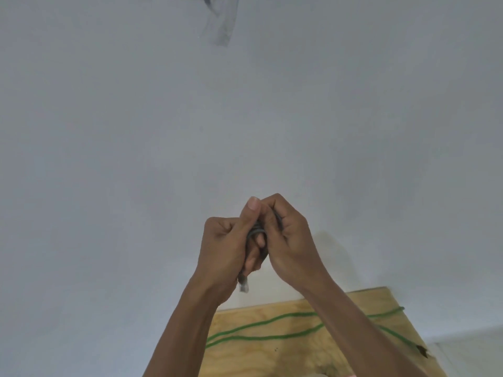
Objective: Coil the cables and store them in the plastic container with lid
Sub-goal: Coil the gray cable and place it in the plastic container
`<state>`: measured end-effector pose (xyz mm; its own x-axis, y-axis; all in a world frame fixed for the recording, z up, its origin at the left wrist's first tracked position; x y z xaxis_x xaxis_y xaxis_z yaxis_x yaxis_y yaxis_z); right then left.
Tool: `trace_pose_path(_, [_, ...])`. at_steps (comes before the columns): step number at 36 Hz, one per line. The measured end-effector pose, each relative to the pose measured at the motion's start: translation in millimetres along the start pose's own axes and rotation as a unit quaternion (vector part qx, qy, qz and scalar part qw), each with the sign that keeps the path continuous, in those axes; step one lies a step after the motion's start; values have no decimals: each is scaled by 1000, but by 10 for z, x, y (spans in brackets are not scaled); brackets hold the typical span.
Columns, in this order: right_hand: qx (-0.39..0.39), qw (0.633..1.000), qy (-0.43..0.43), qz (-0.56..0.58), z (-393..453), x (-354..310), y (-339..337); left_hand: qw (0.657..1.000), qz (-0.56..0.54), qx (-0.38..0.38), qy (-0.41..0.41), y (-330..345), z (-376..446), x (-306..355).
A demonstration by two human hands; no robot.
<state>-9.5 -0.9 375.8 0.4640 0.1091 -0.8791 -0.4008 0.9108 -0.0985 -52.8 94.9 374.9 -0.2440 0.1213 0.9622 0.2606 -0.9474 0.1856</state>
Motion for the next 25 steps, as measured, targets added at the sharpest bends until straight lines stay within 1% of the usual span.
trace_pose_path(2, [20,1000,-7,-11,6,-28,-13,997,19,58,46,-25,15,62])
trace_pose_path(5, [62,997,-28,-40,-8,-92,-47,978,104,139,117,-116,17,141])
trace_pose_path(8, [70,997,-16,-41,-42,-52,-39,953,177,168,180,-172,-19,169])
trace_pose_path(10, [57,998,-7,-30,-55,-24,-25,935,226,165,218,-155,-57,178])
trace_pose_path(13, [35,999,-2,-9,-33,-23,-40,923,254,171,231,-168,-71,146])
trace_pose_path(17, [-54,996,50,59,36,37,-85,912,264,189,249,-154,-93,214])
trace_pose_path(18, [-79,994,55,56,52,47,-101,911,265,194,250,-154,-90,231])
trace_pose_path(20, [-108,993,43,-19,96,66,-158,908,271,203,246,-175,-67,243])
trace_pose_path(23, [-123,982,24,-141,185,127,-251,910,274,201,237,-193,-31,215])
trace_pose_path(25, [-113,979,30,-167,232,158,-303,914,270,194,232,-175,-21,192])
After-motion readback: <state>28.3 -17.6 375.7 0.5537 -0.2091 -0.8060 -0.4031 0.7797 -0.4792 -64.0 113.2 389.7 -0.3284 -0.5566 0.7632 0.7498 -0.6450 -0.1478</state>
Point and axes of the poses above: each hand's wrist, its own z-axis towards the middle knuckle, its own y-axis out of the palm, x = y × z, the point moved 7 cm from there along z, towards the middle knuckle, and after that the axes turned 1 degree about -z, right-handed, at the moved point
